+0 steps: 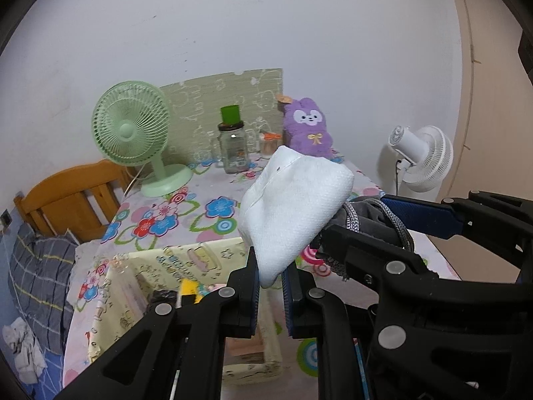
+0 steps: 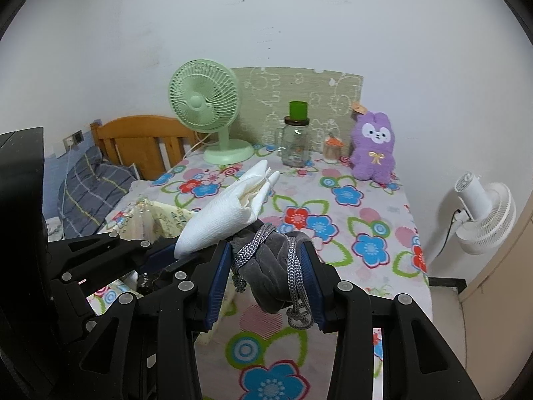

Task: Organize soft objects
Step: 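Carry the grey fabric and white cloth over the fabric storage box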

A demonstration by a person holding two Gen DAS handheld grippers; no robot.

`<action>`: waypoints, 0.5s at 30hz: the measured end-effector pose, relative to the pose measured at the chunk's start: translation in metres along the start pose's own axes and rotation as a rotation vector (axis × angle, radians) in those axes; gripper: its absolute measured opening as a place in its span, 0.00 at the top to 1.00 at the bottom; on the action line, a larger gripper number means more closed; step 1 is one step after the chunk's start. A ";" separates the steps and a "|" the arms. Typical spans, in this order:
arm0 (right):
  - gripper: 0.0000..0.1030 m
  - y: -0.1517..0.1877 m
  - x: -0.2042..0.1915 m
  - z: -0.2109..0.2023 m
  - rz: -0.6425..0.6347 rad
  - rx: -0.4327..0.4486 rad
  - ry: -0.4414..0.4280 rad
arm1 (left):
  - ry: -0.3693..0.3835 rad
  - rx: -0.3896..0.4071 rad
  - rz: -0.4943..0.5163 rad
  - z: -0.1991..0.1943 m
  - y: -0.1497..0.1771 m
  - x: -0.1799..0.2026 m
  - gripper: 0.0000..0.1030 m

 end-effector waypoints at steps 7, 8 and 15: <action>0.56 -0.002 -0.023 0.015 -0.021 -0.015 -0.041 | -0.036 -0.009 -0.022 -0.001 0.006 -0.023 0.91; 0.56 -0.003 -0.026 0.017 -0.024 -0.018 -0.045 | -0.040 -0.009 -0.024 -0.001 0.007 -0.026 0.91; 0.56 -0.002 -0.046 0.033 -0.036 -0.033 -0.067 | -0.069 -0.021 -0.033 0.001 0.016 -0.048 0.91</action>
Point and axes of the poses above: each gripper's, at about its wrist camera, not at the fingertips, and z roughly the way its jaws point, x to its right, y to its underside, the point moved 1 cm from there along z, roughly the way its jaws point, and after that the axes turned 15 degrees about x, right-handed, at the moved point
